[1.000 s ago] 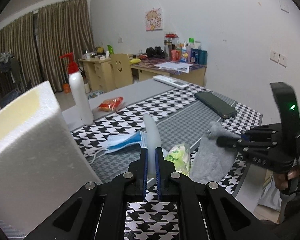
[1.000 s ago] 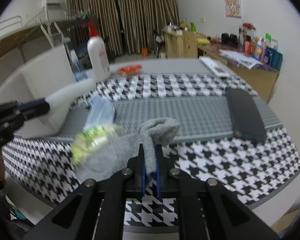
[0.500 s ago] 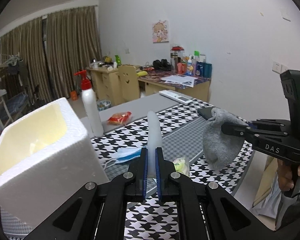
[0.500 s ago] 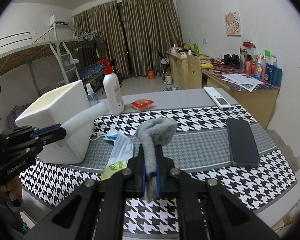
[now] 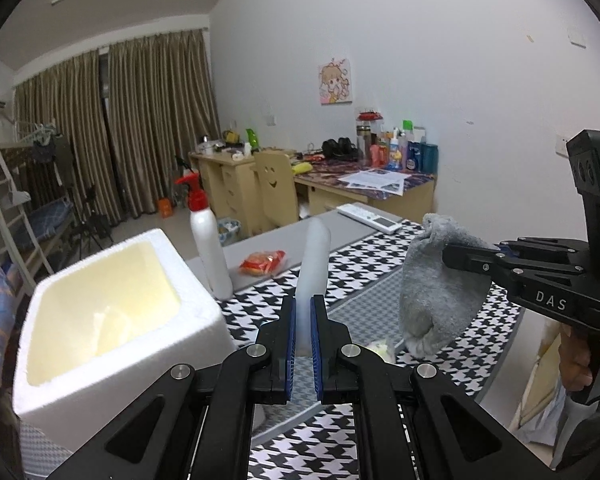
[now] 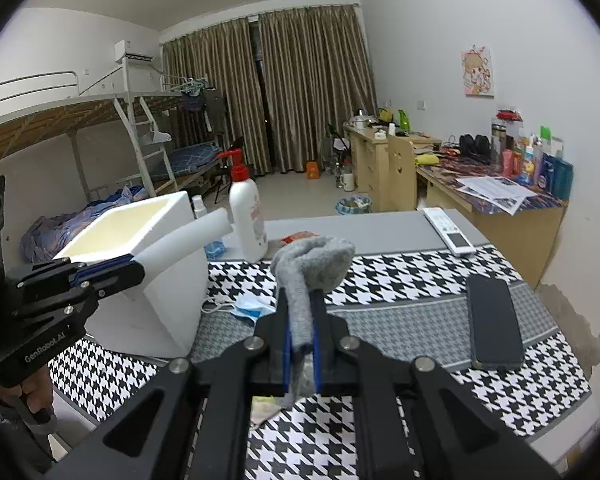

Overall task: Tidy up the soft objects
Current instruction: 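Carry the tube with the left gripper while the right gripper carries the sock toward the foam box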

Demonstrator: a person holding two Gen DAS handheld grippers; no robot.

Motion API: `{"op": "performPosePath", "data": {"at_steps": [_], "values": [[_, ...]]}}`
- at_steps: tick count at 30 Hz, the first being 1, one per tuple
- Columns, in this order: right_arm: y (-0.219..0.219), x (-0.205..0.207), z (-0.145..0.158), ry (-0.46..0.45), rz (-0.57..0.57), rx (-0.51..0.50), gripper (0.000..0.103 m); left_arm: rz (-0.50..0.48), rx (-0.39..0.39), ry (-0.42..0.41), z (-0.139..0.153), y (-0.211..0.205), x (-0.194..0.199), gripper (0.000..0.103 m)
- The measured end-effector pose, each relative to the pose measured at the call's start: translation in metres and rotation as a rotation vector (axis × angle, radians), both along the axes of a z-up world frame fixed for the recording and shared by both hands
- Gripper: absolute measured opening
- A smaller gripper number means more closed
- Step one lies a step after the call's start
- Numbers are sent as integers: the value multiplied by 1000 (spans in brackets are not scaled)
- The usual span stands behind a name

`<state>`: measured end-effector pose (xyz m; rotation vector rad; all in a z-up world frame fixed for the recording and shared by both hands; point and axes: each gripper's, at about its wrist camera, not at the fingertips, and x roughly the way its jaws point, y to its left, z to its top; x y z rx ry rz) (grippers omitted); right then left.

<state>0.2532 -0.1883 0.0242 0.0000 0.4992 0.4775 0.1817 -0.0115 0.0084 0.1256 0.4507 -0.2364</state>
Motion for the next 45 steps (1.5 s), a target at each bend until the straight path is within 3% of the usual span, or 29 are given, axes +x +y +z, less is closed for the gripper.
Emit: {"op": "performPosePath", "data": {"at_steps": [20, 45], "values": [[23, 6, 43, -115, 46, 22, 11, 48, -29, -83, 33, 23, 2, 8], [54, 23, 73, -153, 128, 46, 11, 146, -32, -134, 54, 47, 7, 8]]}}
